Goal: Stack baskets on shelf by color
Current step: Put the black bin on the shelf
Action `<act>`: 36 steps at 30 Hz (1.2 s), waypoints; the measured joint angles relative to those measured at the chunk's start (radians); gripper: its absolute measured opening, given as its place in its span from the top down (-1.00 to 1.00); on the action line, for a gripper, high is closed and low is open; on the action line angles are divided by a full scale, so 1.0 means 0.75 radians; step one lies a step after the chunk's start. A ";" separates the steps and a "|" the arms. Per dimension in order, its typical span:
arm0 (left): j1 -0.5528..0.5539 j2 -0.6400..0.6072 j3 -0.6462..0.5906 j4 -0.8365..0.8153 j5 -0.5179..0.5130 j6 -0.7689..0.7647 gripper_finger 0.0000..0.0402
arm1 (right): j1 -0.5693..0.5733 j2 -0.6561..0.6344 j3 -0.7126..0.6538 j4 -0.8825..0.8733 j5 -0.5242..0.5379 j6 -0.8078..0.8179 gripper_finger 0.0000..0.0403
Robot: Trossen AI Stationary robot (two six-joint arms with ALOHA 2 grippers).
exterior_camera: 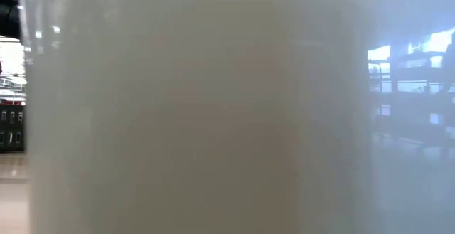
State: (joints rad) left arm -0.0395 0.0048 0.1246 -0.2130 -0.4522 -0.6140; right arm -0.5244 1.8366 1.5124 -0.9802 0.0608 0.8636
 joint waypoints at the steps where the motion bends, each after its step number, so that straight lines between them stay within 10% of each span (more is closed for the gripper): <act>1: 0.000 0.000 0.000 0.000 0.000 0.000 0.75 | 0.000 0.001 0.000 0.000 0.015 0.000 0.77; 15: -0.001 0.000 0.000 0.000 0.000 0.000 0.75 | 0.014 0.014 0.051 0.007 0.054 -0.056 0.46; 36: -0.001 0.000 0.064 -0.002 0.002 0.026 0.80 | 0.344 0.004 0.709 -0.201 0.009 -0.465 0.47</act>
State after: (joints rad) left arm -0.0399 0.0048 0.1722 -0.2145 -0.4508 -0.5948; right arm -0.2666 1.8400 2.0444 -1.1307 0.0676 0.5147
